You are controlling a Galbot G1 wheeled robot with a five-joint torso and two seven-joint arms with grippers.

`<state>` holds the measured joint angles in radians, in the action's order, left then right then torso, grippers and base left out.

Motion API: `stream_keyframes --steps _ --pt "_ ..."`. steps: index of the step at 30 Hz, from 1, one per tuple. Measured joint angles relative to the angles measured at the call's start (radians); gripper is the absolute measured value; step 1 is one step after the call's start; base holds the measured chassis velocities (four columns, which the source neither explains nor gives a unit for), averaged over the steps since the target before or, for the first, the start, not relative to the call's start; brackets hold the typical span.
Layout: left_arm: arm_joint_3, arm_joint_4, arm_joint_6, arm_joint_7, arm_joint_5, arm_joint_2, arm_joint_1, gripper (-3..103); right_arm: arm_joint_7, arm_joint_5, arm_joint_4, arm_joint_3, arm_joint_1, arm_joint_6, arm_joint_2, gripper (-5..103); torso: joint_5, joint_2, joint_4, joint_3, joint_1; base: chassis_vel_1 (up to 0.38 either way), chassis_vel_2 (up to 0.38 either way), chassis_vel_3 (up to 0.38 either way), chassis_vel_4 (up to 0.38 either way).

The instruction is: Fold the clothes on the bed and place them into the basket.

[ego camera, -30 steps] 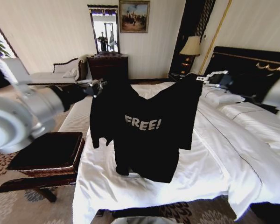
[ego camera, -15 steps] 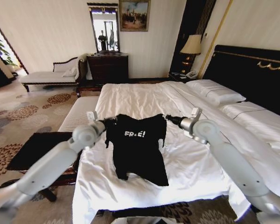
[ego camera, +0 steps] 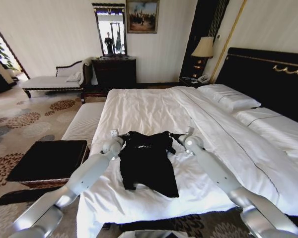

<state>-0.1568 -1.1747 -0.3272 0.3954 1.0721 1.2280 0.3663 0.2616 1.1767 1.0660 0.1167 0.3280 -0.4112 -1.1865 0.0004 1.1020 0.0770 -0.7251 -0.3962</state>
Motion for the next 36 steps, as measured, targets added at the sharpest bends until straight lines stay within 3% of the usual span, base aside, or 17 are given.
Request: stream_keyframes --steps 1,3,5,6,11,15,17,21,23,25,27,30,31,32,34,35,36 --pt "0.008 0.092 0.008 -0.015 -0.02 0.054 -0.051 0 -0.035 -0.047 -0.113 0.023 -0.07 0.019 -0.056 0 -0.0008 0.0 -0.0005 0.0 0.0 0.0 0.0 0.0 0.0" --pt "0.009 0.112 0.009 -0.018 -0.024 0.064 -0.062 0 -0.045 -0.059 -0.142 0.028 -0.088 0.023 -0.07 0 -0.0008 0.0 -0.0002 0.0 0.0 0.0 0.0 0.0 0.0" --pt "0.009 0.232 0.02 -0.045 -0.051 0.136 -0.124 0 -0.076 -0.099 -0.263 0.04 -0.148 0.041 -0.119 0 -0.0006 0.0 -0.0006 0.0 0.0 0.0 0.0 0.0 0.0" --pt "0.007 0.316 0.027 -0.064 -0.071 0.177 -0.164 0 -0.087 -0.115 -0.311 0.044 -0.169 0.049 -0.135 0 -0.0006 0.0 0.0009 0.0 -0.001 0.0 0.0 0.0 0.0" --pt "0.012 0.477 0.034 -0.093 -0.115 0.247 -0.236 0 -0.08 -0.134 -0.329 0.035 -0.169 0.068 -0.146 0 -0.0001 0.0 0.0019 0.0 0.0 0.0 0.0 0.0 0.0" --pt "0.048 0.509 0.026 -0.089 -0.15 0.255 -0.239 -2 -0.089 -0.147 -0.328 0.025 -0.15 0.097 -0.137 0 -0.0002 0.0 0.0009 0.0 0.0 0.0 0.0 0.0 0.0" --pt "0.06 0.51 0.019 -0.084 -0.156 0.253 -0.234 2 -0.097 -0.151 -0.32 0.027 -0.143 0.102 -0.131 0 -0.0003 0.0 0.0008 0.0 0.0 0.0 0.0 0.0 0.0" --pt "0.067 0.49 -0.004 -0.071 -0.17 0.228 -0.213 13 -0.112 -0.155 -0.291 0.033 -0.128 0.107 -0.112 10 -0.0005 0.0 0.0002 0.0 0.0 0.0 0.0 0.0 0.0" --pt "0.057 0.421 -0.044 -0.057 -0.16 0.18 -0.184 24 -0.113 -0.144 -0.249 0.034 -0.111 0.088 -0.084 27 -0.0006 0.0 0.0005 0.0 0.0 0.0 0.0 0.0 0.0" --pt "0.051 0.401 -0.056 -0.053 -0.154 0.164 -0.178 29 -0.112 -0.144 -0.239 0.035 -0.105 0.085 -0.072 27 -0.0004 0.0 0.0007 0.0 0.0 0.0 0.0 0.0 0.0" --pt "0.039 0.374 -0.071 -0.048 -0.147 0.14 -0.169 34 -0.111 -0.138 -0.217 0.035 -0.095 0.08 -0.054 37 -0.0005 0.0 0.0009 0.0 0.0 0.0 0.0 0.0 0.0" --pt "0.026 0.319 -0.087 -0.031 -0.131 0.098 -0.154 51 -0.092 -0.109 -0.144 0.023 -0.063 0.075 -0.002 54 -0.0004 0.0 0.0006 0.0 0.0 0.0 0.0 0.0 0.0" --pt "0.026 0.319 -0.087 -0.031 -0.131 0.098 -0.154 51 -0.092 -0.109 -0.144 0.023 -0.063 0.075 -0.002 54 -0.0004 0.0 0.0006 0.0 0.0 0.0 0.0 0.0 0.0" --pt "0.024 0.293 -0.09 -0.026 -0.12 0.082 -0.145 56 -0.087 -0.099 -0.122 0.017 -0.05 0.073 0.013 54 -0.0004 0.0 0.0007 0.0 0.0 0.0 0.0 0.0 0.0" --pt "0.021 0.155 -0.093 -0.002 -0.08 -0.003 -0.097 67 -0.06 -0.061 -0.013 -0.031 0.029 0.058 0.088 65 -0.0004 0.0 0.0011 0.0 0.0 0.0 0.0 0.0 0.0" --pt "0.022 0.079 -0.089 0.003 -0.068 -0.047 -0.063 67 -0.048 -0.04 0.048 -0.06 0.073 0.049 0.121 70 0.0001 0.0 0.0015 0.0 0.0 0.0 0.0 0.0 0.0" --pt "0.022 0.079 -0.089 0.003 -0.068 -0.047 -0.063 67 -0.048 -0.04 0.048 -0.06 0.073 0.049 0.121 70 0.0001 0.0 0.0015 0.0 0.0 0.0 0.0 0.0 0.0"
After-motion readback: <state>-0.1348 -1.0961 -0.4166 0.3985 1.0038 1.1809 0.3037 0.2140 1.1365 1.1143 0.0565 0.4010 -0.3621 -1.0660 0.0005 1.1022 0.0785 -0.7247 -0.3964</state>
